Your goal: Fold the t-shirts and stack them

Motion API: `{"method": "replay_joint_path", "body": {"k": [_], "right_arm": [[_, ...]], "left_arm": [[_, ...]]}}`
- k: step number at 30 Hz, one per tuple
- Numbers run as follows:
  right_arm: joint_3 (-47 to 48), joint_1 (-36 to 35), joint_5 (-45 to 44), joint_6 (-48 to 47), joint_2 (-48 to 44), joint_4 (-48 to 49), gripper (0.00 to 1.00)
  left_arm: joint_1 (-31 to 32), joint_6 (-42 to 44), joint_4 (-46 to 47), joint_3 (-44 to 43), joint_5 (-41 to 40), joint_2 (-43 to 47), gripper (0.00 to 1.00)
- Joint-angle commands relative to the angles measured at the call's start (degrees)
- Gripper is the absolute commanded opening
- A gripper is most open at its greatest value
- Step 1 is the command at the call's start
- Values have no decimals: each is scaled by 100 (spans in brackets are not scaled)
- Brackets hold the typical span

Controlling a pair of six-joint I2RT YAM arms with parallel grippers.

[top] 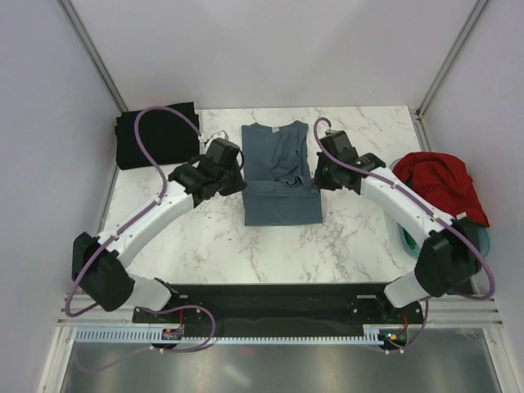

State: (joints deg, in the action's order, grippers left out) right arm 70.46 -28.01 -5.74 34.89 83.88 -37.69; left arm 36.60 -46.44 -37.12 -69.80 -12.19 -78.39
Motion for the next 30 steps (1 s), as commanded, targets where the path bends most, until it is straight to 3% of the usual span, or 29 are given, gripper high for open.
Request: {"method": "replay_joint_path", "body": {"k": [1,18,19,21,22,24,25,27,28,30], "right_arm": [[600,120,46,-554,593,306,0],[2033,612,468,-756,2825,465,0],[2181,656,477,-747,2923,465,1],[2436,735,477,-625,3247,351,18],[2821,849,555,-598,3362,333,46],[3349,963,695,-545,3775,124,73],[4100,1095,810,-545,3933,-52,81],[4904,1210,899,-580,4320,-779,82],[5334,1262,934,-624,4330,-940,82],[5164,1272,925,-703,3893,-942,82]], "left_arm": [[-345,706,276,-586,365,-439,2],[-1356,1426,381,-2291,1393,-3243,2],[-1392,1427,364,-2371,1577,-3366,6],[-1550,1401,346,-2686,1815,-3744,16],[-1611,1453,294,-2888,2086,-3902,33],[-1822,1479,-284,-3832,2246,-4516,46],[-1893,1488,-582,-4248,2482,-4779,51],[-2042,1549,-1485,-5414,2563,-5256,52],[-2060,1593,-1665,-5630,2520,-5257,53],[-2060,1681,-1737,-5546,2292,-4804,54]]}}
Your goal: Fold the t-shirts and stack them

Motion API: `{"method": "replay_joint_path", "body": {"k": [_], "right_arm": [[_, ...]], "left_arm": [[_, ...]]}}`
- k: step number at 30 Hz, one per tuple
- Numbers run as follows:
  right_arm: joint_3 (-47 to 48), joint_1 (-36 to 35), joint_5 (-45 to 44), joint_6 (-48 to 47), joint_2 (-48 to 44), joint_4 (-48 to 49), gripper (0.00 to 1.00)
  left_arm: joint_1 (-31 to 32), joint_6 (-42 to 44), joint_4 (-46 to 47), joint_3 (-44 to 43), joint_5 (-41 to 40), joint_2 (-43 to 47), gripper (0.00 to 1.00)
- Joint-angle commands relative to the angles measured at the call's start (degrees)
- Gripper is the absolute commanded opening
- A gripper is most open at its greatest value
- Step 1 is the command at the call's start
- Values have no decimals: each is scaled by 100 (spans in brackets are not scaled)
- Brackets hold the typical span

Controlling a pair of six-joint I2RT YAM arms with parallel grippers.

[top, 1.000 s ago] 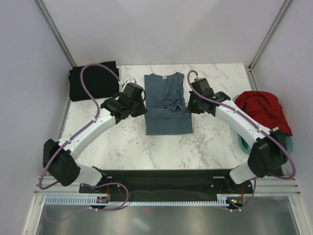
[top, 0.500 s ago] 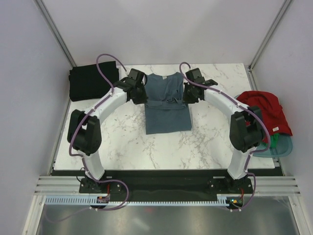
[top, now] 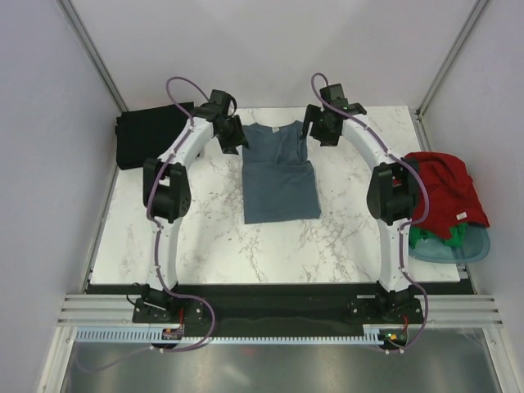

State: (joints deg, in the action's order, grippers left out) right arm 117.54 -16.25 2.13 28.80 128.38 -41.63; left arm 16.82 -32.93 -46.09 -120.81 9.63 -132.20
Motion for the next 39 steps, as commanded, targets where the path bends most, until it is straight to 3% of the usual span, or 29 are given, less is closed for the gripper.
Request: {"method": "replay_joint_path", "body": {"k": [1,5,7,12,17,20,25,31,34,39], "right_arm": [[-111,87,173,-85,-803,-444,82],[-2152,-62,612,29,-2321,408,82],[-3111,-229,744,117,-2780,786,82],[-4211,-511,1131,91,-3011,1227,81],[-4958,-502,869,-75,-3449,1314,83],[-5643,-379,938,-243,-3679,1542,84],[-6443,-326,1210,-182,-3776,1956,84],[-6752,-300,1299,-199,-3461,2431,79],[-6832,-239,1272,-234,-3372,2545,70],[-6954,-159,1334,-295,-3328,2686,45]], "left_arm": [[-82,322,-797,-286,22,773,54],[-65,296,-490,855,-145,1827,54],[-4,234,-95,1830,-49,2452,53],[417,-134,740,3911,21,3498,53],[875,-460,1556,5337,83,4175,54],[1130,-626,2022,5996,-13,4465,66],[1166,-829,2420,6474,-31,4537,69],[1192,-856,2560,6685,-136,4519,68],[1192,-864,2692,6843,-216,4528,67],[1192,-891,2859,7063,-356,4422,65]]}}
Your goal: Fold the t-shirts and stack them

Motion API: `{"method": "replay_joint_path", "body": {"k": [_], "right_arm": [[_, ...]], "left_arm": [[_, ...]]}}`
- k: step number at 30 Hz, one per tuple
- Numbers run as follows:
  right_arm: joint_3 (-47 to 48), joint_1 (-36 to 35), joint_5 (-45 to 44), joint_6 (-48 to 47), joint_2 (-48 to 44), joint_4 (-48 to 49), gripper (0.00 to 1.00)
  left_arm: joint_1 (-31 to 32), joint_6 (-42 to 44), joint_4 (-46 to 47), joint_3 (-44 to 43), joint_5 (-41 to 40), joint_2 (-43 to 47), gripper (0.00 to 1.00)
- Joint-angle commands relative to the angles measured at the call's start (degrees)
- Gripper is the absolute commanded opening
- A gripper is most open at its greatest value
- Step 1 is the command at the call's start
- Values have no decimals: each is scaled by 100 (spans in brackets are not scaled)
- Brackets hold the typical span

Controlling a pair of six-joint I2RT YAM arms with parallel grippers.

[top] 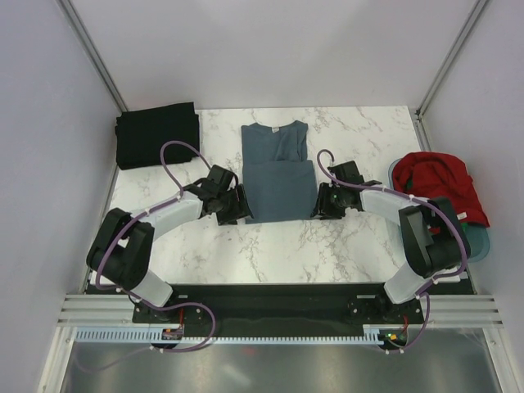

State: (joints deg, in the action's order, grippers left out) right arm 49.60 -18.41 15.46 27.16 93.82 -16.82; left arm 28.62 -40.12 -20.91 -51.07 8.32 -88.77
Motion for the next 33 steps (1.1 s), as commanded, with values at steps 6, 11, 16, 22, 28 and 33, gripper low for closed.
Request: {"method": "replay_joint_path", "body": {"k": [6,11,16,22,28,33], "right_arm": [[-214,101,141,-149,198,311,32],[-214,119,238,-167,242,346,28],[-223,128,290,-167,338,390,23],[-241,145,370,-141,400,443,17],[-267,154,527,0,313,408,0],[-425,145,572,210,-449,57,0]], "left_arm": [[12,-233,798,343,-181,-52,62],[12,-312,1123,553,-129,-158,58],[12,-400,1370,642,-120,-368,48],[29,-418,1607,677,-102,-553,28],[82,-540,1581,756,-32,-326,2],[196,-681,773,695,-102,419,2]]}}
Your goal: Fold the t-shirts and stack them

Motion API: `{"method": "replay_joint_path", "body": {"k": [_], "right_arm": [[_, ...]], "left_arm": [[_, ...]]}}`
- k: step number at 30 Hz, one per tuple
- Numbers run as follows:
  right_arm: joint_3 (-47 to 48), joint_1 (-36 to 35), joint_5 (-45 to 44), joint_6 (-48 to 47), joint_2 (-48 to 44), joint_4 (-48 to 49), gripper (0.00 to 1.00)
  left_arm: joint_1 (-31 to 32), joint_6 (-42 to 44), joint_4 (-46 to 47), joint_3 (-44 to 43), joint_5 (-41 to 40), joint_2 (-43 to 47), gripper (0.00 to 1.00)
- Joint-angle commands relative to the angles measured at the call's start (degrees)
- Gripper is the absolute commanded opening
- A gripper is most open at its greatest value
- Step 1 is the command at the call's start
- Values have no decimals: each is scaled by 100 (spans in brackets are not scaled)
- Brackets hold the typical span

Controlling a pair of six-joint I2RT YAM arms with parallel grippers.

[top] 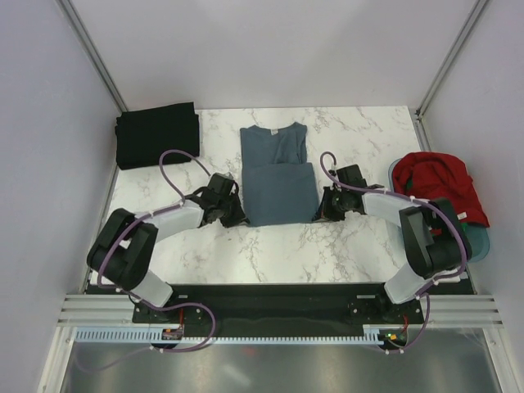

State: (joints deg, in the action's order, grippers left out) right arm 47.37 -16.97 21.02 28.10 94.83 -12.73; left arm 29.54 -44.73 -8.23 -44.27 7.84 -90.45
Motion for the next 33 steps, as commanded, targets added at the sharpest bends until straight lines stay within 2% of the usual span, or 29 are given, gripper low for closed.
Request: {"method": "replay_joint_path", "body": {"k": [1,6,11,15,18,22,26,29,33], "right_arm": [[-246,1,-1,152,-692,-440,0],[-589,1,157,433,-1797,-1099,0],[-668,-17,184,469,-3108,-2275,0],[-361,-34,148,425,-4171,-3295,0],[-36,-43,184,460,-4550,-3920,0],[351,-43,105,434,-4596,-4237,0],[710,-43,-254,135,-4087,-4229,0],[1079,-34,-510,-6,-3535,-4141,0],[1537,1,-695,-138,-2919,-4001,0]], "left_arm": [[122,-229,-600,32,-28,704,2],[333,-448,-1390,94,8,1800,2],[649,-905,-2111,200,51,2777,2],[983,-1318,-2797,86,-19,3489,2],[1168,-1581,-3368,-134,-98,3991,2],[1177,-1609,-3668,-528,-247,4264,2],[1168,-1311,-3747,-872,-764,4071,2],[1142,-1073,-3765,-1118,-1151,3729,2],[931,-678,-3756,-1653,-1241,3140,2]]}}
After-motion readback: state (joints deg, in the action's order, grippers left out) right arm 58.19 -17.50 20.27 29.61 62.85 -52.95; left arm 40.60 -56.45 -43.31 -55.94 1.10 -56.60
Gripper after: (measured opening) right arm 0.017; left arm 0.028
